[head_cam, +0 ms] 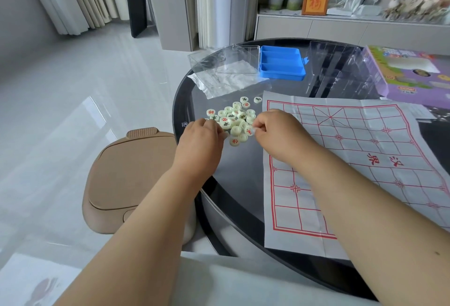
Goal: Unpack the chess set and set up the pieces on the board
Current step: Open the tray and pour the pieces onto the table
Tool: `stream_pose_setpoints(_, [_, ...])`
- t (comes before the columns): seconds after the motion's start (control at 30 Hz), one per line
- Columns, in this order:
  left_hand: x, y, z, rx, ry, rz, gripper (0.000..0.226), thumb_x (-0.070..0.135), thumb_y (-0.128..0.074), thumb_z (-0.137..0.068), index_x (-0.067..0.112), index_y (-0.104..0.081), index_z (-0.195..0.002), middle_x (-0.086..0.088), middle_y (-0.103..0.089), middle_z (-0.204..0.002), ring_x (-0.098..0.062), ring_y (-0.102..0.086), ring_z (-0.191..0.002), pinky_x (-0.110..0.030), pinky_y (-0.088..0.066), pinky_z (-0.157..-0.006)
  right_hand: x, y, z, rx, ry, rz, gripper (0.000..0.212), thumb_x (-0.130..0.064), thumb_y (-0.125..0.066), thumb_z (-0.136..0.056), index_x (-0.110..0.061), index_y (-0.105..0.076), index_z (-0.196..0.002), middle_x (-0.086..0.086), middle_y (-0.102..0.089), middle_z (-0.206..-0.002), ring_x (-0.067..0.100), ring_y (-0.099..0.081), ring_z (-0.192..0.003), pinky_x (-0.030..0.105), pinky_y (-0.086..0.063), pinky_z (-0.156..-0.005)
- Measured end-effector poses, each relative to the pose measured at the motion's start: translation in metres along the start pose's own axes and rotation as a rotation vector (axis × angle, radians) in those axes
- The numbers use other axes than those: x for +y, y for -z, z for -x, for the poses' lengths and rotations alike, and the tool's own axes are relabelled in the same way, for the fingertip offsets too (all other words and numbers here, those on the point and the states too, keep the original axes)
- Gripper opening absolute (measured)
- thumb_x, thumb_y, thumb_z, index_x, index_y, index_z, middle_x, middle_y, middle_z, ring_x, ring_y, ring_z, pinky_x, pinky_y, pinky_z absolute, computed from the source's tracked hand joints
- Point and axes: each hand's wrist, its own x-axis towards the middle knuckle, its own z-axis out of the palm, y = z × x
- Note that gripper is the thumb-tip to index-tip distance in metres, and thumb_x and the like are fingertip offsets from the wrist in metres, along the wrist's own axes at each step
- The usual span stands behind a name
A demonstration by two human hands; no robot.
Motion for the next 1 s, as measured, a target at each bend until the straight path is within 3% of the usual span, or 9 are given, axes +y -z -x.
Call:
stream_pose_setpoints(0.07, [0.001,0.000,0.000,-0.008,0.018,-0.030,0.031,0.032,-0.044,-0.097,0.005,-0.059,-0.098,-0.010,-0.058,-0.102,-0.029,-0.050,-0.099,-0.035,-0.040,-0.084,-0.001,0.003,0.003,-0.083,-0.017,0.010,0.016,-0.019,-0.051,-0.093,-0.014,-0.066,-0.092,0.002,-0.059,-0.098,0.018,-0.054,-0.084,0.024,-0.039,-0.059])
stream_pose_setpoints(0.17, [0.004,0.000,0.000,-0.008,0.045,-0.036,0.030,0.030,-0.038,-0.098,0.006,-0.047,-0.082,-0.013,-0.056,-0.094,-0.032,-0.049,-0.093,-0.036,-0.038,-0.078,-0.004,0.004,0.008,-0.186,-0.039,-0.001,0.017,-0.019,-0.051,-0.093,-0.012,-0.066,-0.089,0.003,-0.063,-0.092,0.020,-0.058,-0.083,0.024,-0.041,-0.060])
stream_pose_setpoints(0.4, [0.002,0.004,-0.001,0.002,0.116,-0.090,0.023,0.025,-0.037,-0.098,0.010,-0.042,-0.081,-0.015,-0.057,-0.095,-0.031,-0.048,-0.090,-0.033,-0.032,-0.071,-0.001,-0.001,0.008,-0.116,-0.069,-0.032,0.005,-0.022,-0.055,-0.089,-0.021,-0.060,-0.090,-0.008,-0.054,-0.083,0.015,-0.053,-0.082,0.024,-0.037,-0.058])
stream_pose_setpoints(0.5, [0.001,0.006,-0.002,0.068,0.128,-0.004,0.021,0.020,-0.038,-0.096,0.007,-0.050,-0.084,-0.014,-0.058,-0.096,-0.029,-0.048,-0.086,-0.035,-0.036,-0.070,-0.004,0.002,0.005,-0.046,-0.053,-0.045,0.016,-0.015,-0.050,-0.090,-0.019,-0.062,-0.100,-0.005,-0.055,-0.094,0.016,-0.052,-0.087,0.025,-0.037,-0.067])
stream_pose_setpoints(0.6, [0.000,0.006,-0.001,0.106,-0.011,0.137,0.022,0.014,-0.047,-0.093,0.013,-0.065,-0.105,-0.008,-0.062,-0.103,-0.028,-0.053,-0.095,-0.036,-0.044,-0.078,-0.009,0.001,0.001,-0.043,-0.020,-0.055,0.029,-0.008,-0.048,-0.087,-0.021,-0.065,-0.107,-0.004,-0.055,-0.103,0.016,-0.053,-0.092,0.026,-0.042,-0.072])
stream_pose_setpoints(0.7, [0.000,0.004,0.001,0.058,-0.128,0.096,0.022,0.016,-0.058,-0.090,0.017,-0.069,-0.109,-0.004,-0.063,-0.102,-0.028,-0.054,-0.096,-0.032,-0.043,-0.082,-0.014,-0.004,0.000,-0.070,-0.005,-0.026,0.030,-0.010,-0.053,-0.082,-0.021,-0.067,-0.106,0.000,-0.061,-0.107,0.020,-0.058,-0.098,0.033,-0.050,-0.083])
stream_pose_setpoints(0.83, [-0.001,0.005,-0.001,0.025,-0.076,0.100,0.021,0.020,-0.062,-0.088,0.016,-0.070,-0.107,-0.003,-0.061,-0.104,-0.024,-0.052,-0.098,-0.024,-0.036,-0.081,-0.017,-0.009,0.000,-0.075,-0.001,0.023,0.031,-0.009,-0.056,-0.080,-0.021,-0.067,-0.107,0.003,-0.062,-0.109,0.021,-0.058,-0.098,0.029,-0.050,-0.082])
stream_pose_setpoints(1.0, [-0.002,0.012,-0.003,-0.025,-0.040,0.140,0.019,0.025,-0.061,-0.090,0.013,-0.069,-0.102,-0.004,-0.060,-0.100,-0.020,-0.055,-0.087,-0.026,-0.043,-0.077,-0.021,-0.004,-0.003,-0.109,-0.008,0.039,0.018,-0.021,-0.066,-0.084,-0.019,-0.067,-0.102,0.003,-0.065,-0.103,0.021,-0.060,-0.096,0.029,-0.049,-0.079])
